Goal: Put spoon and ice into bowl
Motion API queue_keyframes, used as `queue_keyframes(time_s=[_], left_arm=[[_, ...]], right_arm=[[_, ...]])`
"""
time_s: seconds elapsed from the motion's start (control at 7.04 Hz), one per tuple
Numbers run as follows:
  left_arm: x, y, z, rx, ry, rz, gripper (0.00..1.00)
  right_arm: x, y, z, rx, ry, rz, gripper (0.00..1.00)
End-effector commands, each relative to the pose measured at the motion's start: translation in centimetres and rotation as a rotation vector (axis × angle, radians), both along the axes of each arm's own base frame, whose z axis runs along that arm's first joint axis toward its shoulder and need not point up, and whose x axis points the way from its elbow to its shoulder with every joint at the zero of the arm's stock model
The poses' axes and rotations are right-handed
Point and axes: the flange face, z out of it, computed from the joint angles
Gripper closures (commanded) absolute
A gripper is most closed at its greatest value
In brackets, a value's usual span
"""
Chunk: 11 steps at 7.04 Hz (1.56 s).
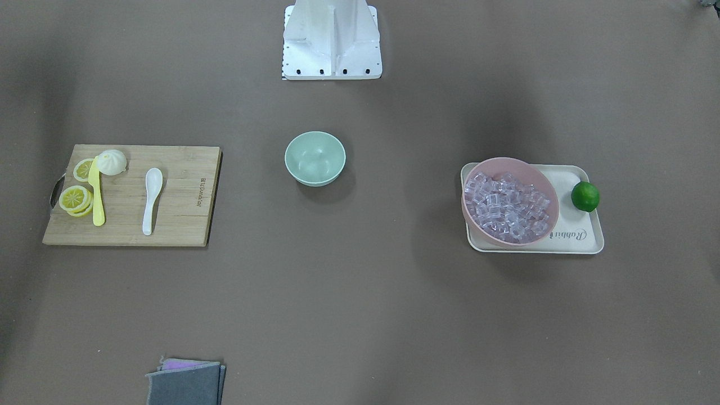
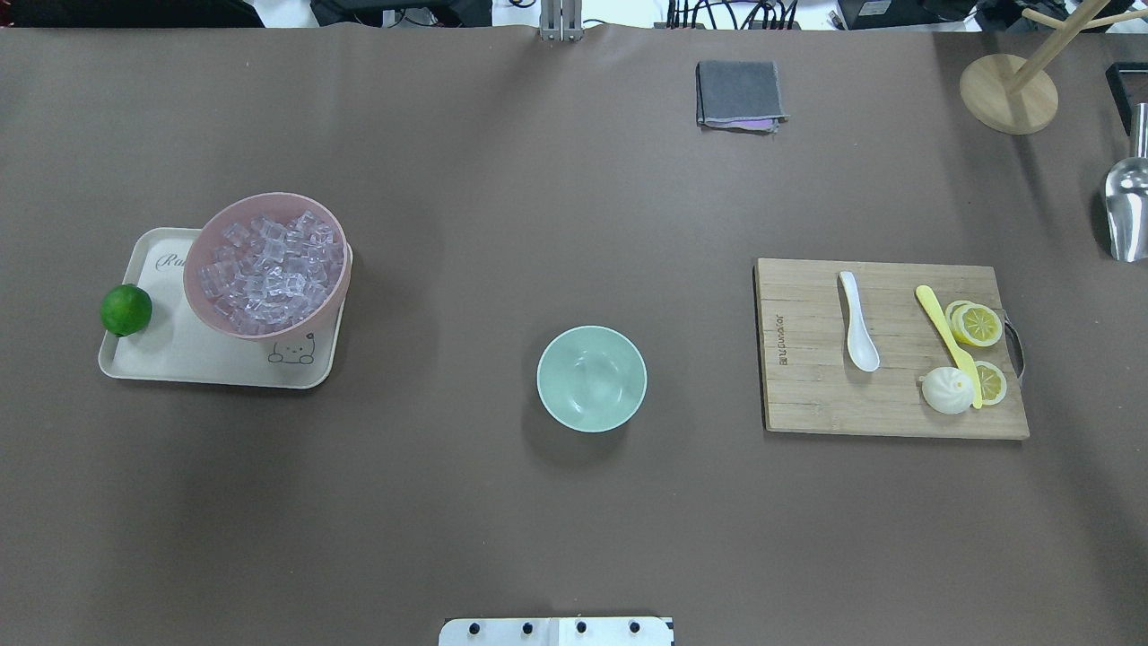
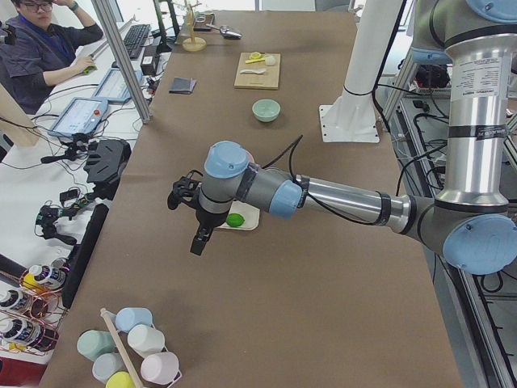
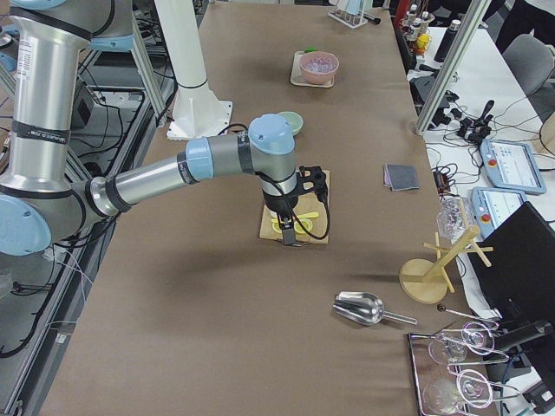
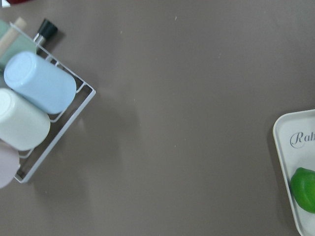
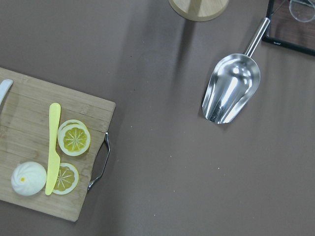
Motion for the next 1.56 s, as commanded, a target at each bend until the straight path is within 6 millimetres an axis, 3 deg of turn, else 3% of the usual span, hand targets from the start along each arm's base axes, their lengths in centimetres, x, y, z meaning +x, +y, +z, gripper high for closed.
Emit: queue_keyframes(time_s=[0.0,0.14,0.28,0.57,0.85,1.14,1.42], left_arm=[[-0.2,-0.6,-0.1,0.062,-0.023,-0.008,0.02],[-0.1,-1.1,-0.2,0.087,-0.024,-0.008,0.02],[-0.1,-1.8,-1.6,0.12,-0.022,-0.012,0.02],[0.8,-2.2,-3.5,0.185,0.014,-0.043,0.02],[10.2,-3.3,-7.1,0.138,0.15,-0.029,0.02],[17.2,-3.2,-10.0,0.052,0.294,-0.062,0.0],[23.0,-2.8,-12.6,-0.039,0.374,-0.063,0.01]], right_arm=[[0.5,-0.1,-0.3,0.03,0.002,0.015,0.0],[0.4,-0.7,0.2,0.071,-0.005,0.014,0.0],[0.3,-1.1,-0.1,0.134,-0.017,0.014,0.0],[-1.3,-1.7,-0.5,0.078,-0.119,0.036,0.0],[-5.3,-3.7,-3.4,-0.027,-0.186,0.092,0.0],[-11.1,-5.8,-7.1,-0.101,-0.203,0.136,0.0],[-18.1,-5.4,-9.8,-0.14,-0.155,0.187,0.0]])
